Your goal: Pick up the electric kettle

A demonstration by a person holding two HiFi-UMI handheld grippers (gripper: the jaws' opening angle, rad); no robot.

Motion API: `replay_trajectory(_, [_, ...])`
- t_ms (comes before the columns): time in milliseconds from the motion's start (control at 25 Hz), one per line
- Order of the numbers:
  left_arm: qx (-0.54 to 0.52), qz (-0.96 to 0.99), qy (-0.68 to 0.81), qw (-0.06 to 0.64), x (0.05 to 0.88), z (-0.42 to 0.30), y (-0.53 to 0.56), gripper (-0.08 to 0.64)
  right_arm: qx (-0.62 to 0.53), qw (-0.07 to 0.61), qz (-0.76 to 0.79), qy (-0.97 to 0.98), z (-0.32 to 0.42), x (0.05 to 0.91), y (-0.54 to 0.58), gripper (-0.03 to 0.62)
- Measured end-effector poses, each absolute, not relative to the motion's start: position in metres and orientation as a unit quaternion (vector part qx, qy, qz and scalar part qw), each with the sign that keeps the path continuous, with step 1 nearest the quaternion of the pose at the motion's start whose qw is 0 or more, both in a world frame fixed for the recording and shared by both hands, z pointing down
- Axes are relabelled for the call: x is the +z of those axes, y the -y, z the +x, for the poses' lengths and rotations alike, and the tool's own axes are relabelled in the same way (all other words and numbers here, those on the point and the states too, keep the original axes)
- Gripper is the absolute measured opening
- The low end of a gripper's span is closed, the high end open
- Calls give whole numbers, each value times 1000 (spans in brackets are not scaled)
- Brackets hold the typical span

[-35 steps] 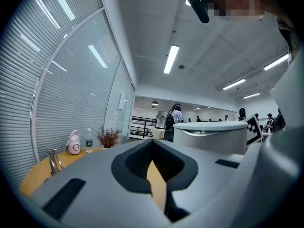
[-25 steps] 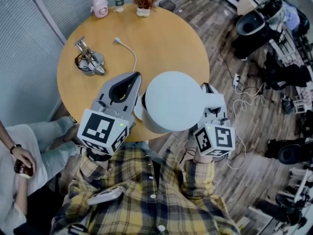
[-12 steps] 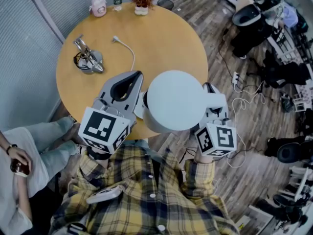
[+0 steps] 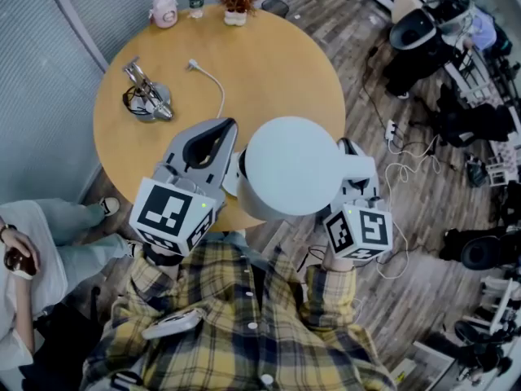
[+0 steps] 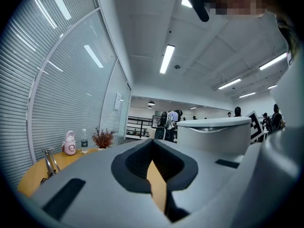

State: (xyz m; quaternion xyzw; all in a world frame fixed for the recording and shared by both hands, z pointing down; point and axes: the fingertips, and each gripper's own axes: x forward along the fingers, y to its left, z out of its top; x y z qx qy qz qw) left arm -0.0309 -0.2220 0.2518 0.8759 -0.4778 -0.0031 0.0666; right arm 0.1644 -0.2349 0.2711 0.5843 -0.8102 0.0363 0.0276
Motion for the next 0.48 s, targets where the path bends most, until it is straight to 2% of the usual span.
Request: replay_trajectory(480, [-1, 877, 476, 64, 250, -35, 216, 3, 40, 31, 585, 810, 161, 269, 231, 35])
